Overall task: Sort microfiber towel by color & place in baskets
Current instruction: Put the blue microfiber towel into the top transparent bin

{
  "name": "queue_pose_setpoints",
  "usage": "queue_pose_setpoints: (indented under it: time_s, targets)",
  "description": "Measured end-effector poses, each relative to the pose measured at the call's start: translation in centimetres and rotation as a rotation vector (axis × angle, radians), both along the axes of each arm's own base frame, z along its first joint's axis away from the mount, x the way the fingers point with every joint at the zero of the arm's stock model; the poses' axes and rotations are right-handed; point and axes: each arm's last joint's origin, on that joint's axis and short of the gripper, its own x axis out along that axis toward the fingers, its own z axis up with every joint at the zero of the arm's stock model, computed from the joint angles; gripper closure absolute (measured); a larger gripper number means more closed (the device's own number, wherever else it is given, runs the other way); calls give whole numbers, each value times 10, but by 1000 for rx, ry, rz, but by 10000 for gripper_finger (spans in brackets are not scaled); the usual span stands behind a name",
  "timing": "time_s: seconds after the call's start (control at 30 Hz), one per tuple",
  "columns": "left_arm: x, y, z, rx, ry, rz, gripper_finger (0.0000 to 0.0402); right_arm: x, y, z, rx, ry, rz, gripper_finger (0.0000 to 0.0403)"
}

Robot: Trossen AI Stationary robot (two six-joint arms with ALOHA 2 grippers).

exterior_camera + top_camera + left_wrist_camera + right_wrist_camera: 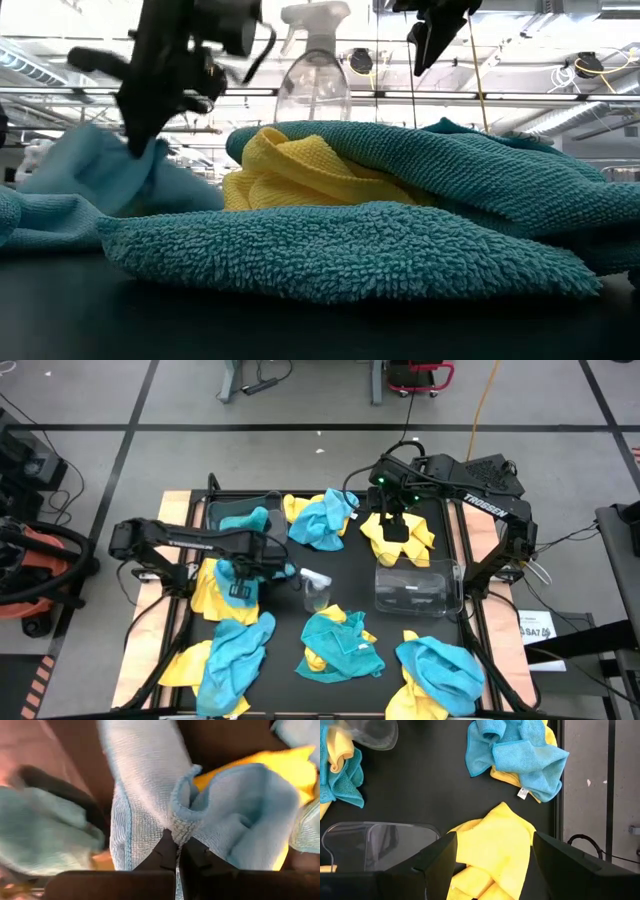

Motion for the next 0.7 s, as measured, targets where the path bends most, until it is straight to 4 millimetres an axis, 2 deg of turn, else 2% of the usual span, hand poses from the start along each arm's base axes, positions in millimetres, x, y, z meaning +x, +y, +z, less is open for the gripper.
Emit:
queue_pose_setpoints:
  time_s: [0.17,0.37,0.57,0.7]
  targets:
    - [1,-3,37,52,-123,-20,400,0,0,0,-2,0,3,149]
    - [-3,-2,73,158,-225,-2,401,0,0,0,-2,-1,4,149]
    - [-11,3,98,316,-297,8,401,0,0,0,-2,-1,4,149]
    - [-15,7,110,479,-332,23,401,0,0,0,-2,-2,3,149]
